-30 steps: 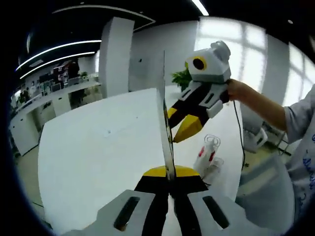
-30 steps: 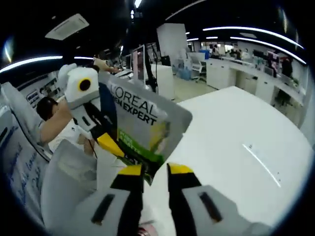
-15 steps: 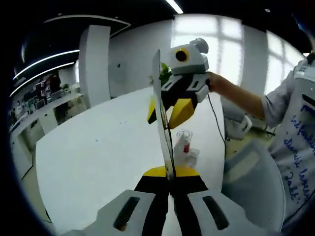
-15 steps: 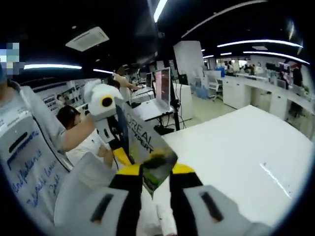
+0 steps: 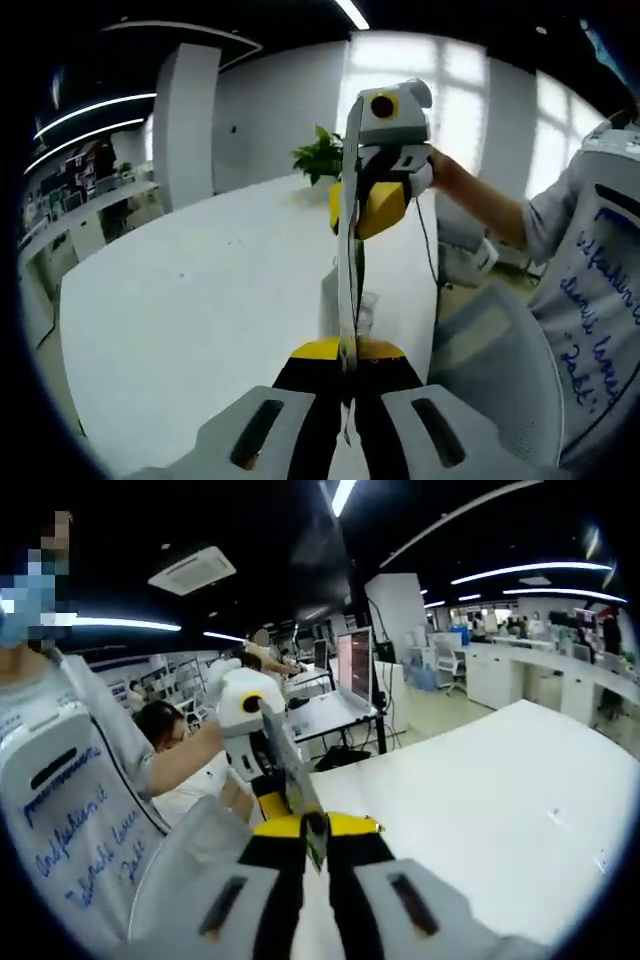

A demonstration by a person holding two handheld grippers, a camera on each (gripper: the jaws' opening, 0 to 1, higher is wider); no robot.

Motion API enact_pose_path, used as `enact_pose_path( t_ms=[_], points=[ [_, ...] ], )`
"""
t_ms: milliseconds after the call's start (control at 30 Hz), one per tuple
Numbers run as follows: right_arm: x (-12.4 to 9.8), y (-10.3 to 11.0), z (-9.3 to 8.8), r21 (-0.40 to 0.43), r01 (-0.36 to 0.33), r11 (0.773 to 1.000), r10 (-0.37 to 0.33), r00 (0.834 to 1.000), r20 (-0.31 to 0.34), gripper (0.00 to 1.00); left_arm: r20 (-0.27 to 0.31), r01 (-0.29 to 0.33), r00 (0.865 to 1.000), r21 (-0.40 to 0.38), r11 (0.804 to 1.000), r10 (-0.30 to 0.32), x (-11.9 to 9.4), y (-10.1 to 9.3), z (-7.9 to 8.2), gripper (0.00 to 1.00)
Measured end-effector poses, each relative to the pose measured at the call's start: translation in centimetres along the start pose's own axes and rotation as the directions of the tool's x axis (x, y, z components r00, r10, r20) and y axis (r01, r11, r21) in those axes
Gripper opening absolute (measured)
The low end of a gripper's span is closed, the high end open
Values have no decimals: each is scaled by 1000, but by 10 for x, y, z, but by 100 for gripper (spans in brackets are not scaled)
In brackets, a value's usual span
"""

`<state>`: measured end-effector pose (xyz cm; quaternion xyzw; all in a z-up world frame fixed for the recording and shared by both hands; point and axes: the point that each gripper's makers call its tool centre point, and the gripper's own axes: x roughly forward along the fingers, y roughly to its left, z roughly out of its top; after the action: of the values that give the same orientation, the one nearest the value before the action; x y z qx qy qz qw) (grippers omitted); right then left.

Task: Arrange the skincare products in the storage area until every visible bottle or jar stands upright without overlapping.

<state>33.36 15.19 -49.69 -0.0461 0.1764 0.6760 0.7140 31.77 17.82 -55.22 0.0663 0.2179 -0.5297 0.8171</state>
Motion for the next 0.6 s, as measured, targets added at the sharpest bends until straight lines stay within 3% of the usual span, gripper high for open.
enact_pose_path(
  t_ms=[333, 600],
  points=[
    [-4, 18, -7, -22, 45, 999, -45, 999, 2, 2, 14, 35, 999, 9, 999, -35, 3, -15, -5, 1],
    [-6, 26, -21, -65, 102, 993, -105, 993, -48, 1, 97, 25, 995, 36, 999, -29, -5, -17, 13, 9]
  ],
)
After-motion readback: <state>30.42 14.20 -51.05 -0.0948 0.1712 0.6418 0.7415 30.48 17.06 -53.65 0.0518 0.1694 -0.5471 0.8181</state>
